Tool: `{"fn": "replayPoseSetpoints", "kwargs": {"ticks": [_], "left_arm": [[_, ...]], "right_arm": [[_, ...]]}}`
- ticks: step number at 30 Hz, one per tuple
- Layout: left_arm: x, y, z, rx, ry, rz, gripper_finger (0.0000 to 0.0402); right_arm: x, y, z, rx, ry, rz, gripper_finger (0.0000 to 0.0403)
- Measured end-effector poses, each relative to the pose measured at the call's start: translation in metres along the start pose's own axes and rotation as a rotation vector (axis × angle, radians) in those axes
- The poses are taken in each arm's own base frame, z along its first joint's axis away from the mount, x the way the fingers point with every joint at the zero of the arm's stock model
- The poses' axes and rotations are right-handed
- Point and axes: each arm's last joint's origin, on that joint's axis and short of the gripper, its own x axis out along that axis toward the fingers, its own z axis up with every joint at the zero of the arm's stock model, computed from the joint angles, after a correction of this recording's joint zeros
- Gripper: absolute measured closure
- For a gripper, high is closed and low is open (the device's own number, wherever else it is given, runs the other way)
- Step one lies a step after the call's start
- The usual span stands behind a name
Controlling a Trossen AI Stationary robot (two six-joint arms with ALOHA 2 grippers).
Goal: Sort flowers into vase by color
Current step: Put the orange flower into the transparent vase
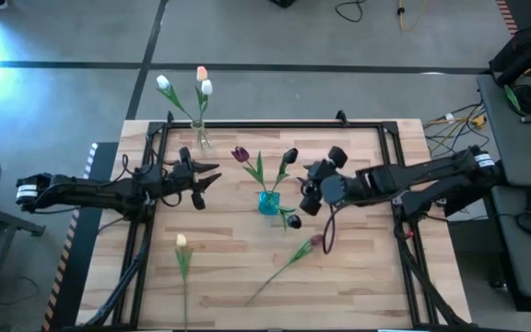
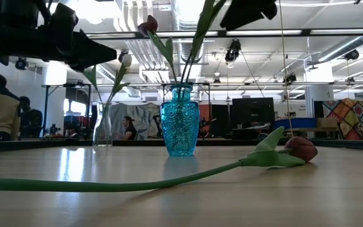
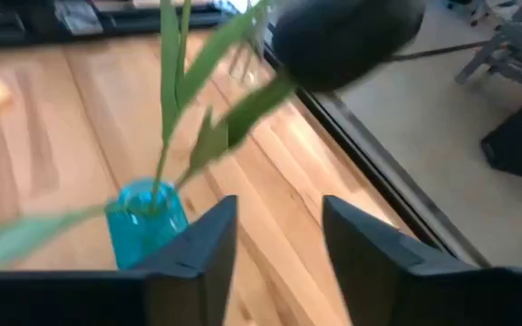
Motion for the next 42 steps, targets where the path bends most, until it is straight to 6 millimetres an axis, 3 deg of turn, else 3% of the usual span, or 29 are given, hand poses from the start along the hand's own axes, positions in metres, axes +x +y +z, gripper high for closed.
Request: {"fn": "replayPoseSetpoints", "kwargs": {"ticks": [4,8,13,21,32,38,42], "left_arm": [[-0.001,-0.006,0.000,0.006,-0.002,-0.039,0.0294],[-0.002,-0.015,0.000,0.037,0.046,-0.101,0.0332],[-0.001,-0.026,0.010,0.013,0.260,-0.165,0.0391],[-0.013,-0.056,0.027,-0.188,0.694,-0.205,0.0401],[-0.038,-0.118,0.004,-0.596,1.326,0.062,0.0401],[-0.039,-0.141,0.000,-0.646,1.468,0.219,0.0399],[-0.038,-0.151,-0.006,-0.655,1.548,0.250,0.0366]], "right_arm": [[-0.001,0.007,-0.017,-0.039,0.035,-0.041,0.0318],[0.007,0.010,-0.038,-0.052,0.060,-0.042,0.0384],[0.017,0.012,-0.071,-0.026,0.105,-0.048,0.0390],[0.016,0.017,-0.099,-0.006,0.095,-0.018,0.0390],[-0.006,0.017,-0.098,0.024,0.033,0.053,0.0390],[-0.014,0.019,-0.098,0.041,0.017,0.084,0.0390],[-0.016,0.022,-0.099,0.035,0.018,0.094,0.0390]]}}
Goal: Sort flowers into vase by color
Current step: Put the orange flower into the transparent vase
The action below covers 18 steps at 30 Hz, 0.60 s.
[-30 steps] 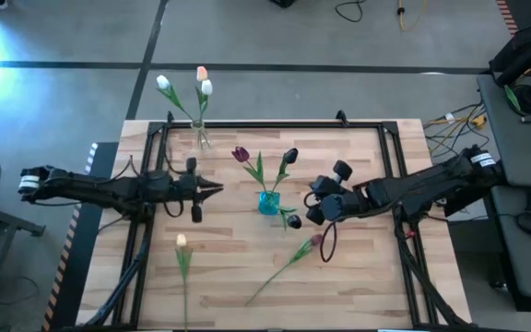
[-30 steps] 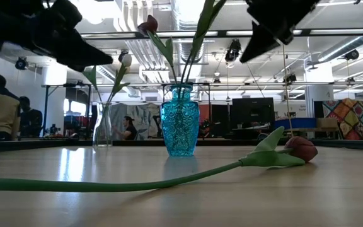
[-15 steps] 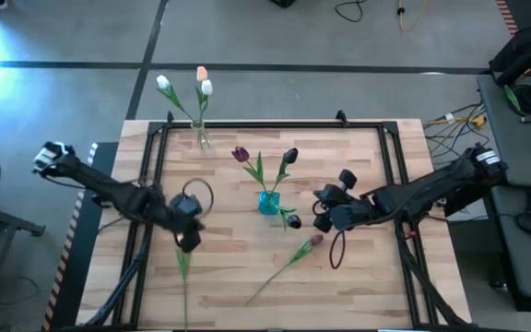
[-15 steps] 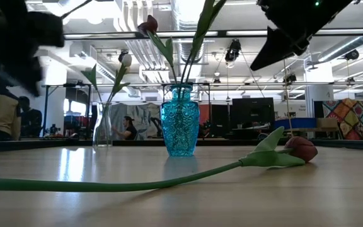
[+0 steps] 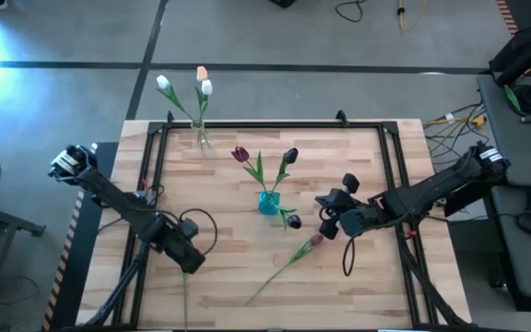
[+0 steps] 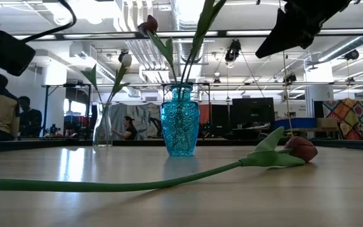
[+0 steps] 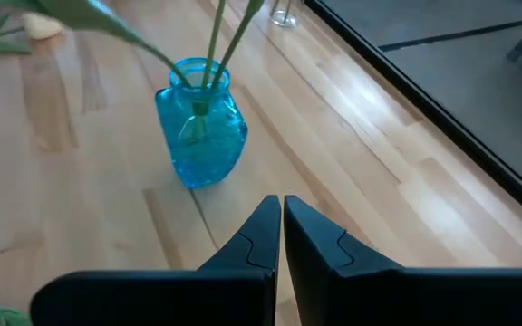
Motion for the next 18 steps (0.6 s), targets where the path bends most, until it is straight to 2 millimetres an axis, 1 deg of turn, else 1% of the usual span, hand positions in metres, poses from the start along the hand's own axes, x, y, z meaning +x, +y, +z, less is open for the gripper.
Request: {"fn": "replayPoseSetpoints", "kwargs": {"ticks": [4,7,9,13,18], "left_arm": [[0.007,-0.002,-0.006,-0.015,0.027,0.035,0.0309],[0.014,0.003,-0.007,-0.029,0.031,0.070,0.0269],[0.017,0.007,-0.007,-0.033,0.037,0.084,0.0250],[0.021,0.013,-0.007,-0.050,0.020,0.082,0.0238],[0.024,0.020,-0.005,-0.058,-0.011,0.029,0.0247]], "right_arm": [[-0.001,0.002,-0.001,-0.004,0.002,0.006,0.0390],[-0.002,0.003,-0.002,-0.008,-0.003,0.004,0.0390],[-0.003,0.004,-0.002,-0.012,-0.012,-0.002,0.0390],[-0.005,0.006,-0.003,-0.019,-0.015,0.006,0.0390],[-0.005,0.006,-0.003,-0.015,-0.019,0.000,0.0390]]}}
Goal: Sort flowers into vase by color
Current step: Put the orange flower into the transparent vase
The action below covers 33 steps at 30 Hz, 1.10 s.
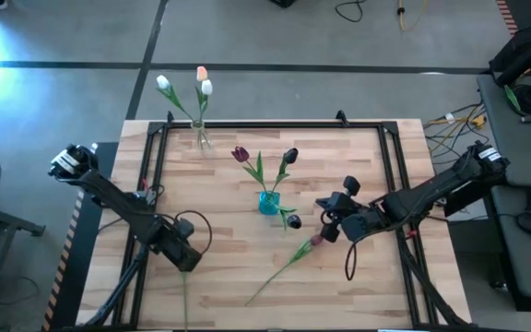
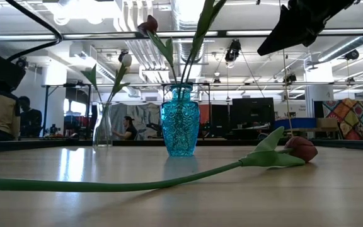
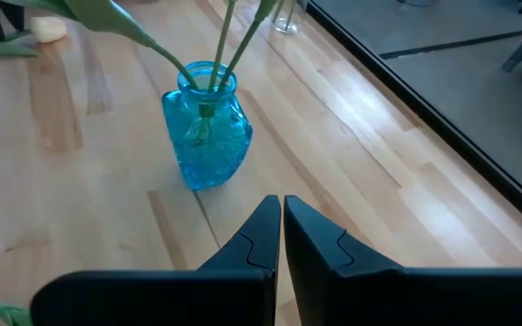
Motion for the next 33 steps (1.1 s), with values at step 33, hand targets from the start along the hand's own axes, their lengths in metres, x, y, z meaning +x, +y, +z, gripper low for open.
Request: {"fn": "replayPoseSetpoints", "kwargs": {"ticks": [33], "left_arm": [[-0.139,0.038,0.043,0.245,-1.280,-0.081,0.0401]], "right_arm": [[-0.001,-0.001,0.001,0.000,-0.034,-0.058,0.0390]]}}
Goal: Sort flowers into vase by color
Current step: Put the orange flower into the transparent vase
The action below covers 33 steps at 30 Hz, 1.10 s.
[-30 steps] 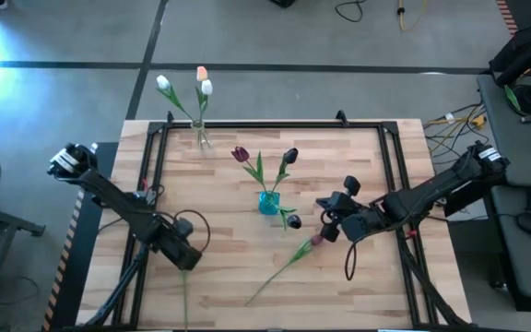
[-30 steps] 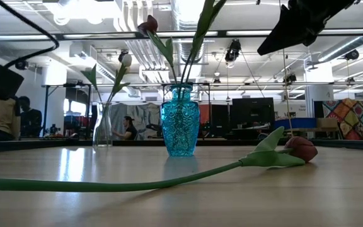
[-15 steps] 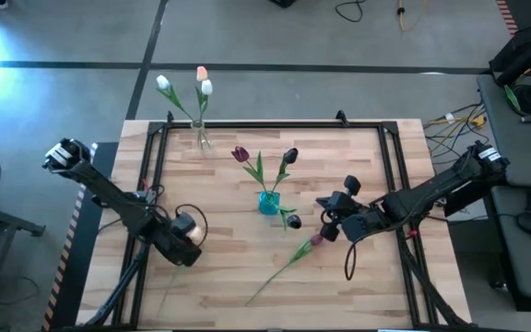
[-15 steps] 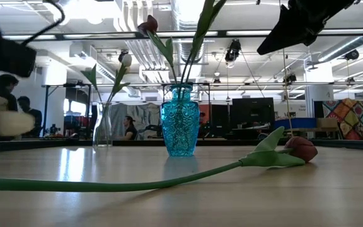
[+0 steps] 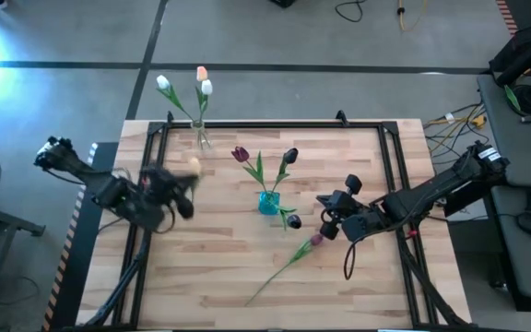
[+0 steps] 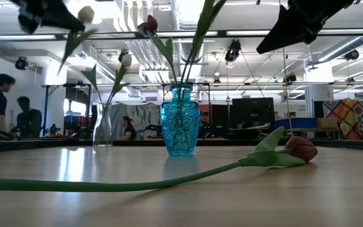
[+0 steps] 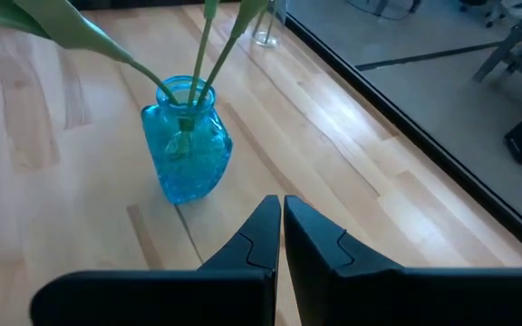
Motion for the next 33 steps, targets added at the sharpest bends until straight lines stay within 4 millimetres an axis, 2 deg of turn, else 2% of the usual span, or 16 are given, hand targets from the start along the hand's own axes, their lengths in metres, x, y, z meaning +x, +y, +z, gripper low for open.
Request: {"fn": "replayPoseSetpoints", "kwargs": {"ticks": [6,11,14,20,25,33], "left_arm": [[-0.017,0.022,0.048,0.071,-0.215,0.169,0.0401],[-0.025,0.033,0.067,0.100,-0.253,0.181,0.0401],[-0.026,0.038,0.074,0.117,-0.262,0.118,0.0401],[-0.016,0.039,0.091,0.191,-0.379,-0.058,0.0401],[0.000,0.050,0.102,0.244,-0.436,-0.042,0.0402],[0.019,0.079,0.116,0.271,-0.509,0.021,0.0402]], "right_arm": [[0.002,0.002,-0.001,-0.009,0.000,-0.016,0.0390],[0.006,0.004,-0.004,-0.031,0.004,-0.033,0.0390],[0.006,0.004,-0.004,-0.035,0.004,-0.033,0.0390],[0.006,0.004,-0.004,-0.037,0.002,-0.033,0.0390],[0.006,0.004,-0.003,-0.039,0.002,-0.032,0.0390],[0.006,0.004,-0.003,-0.047,0.002,-0.032,0.0390]]}}
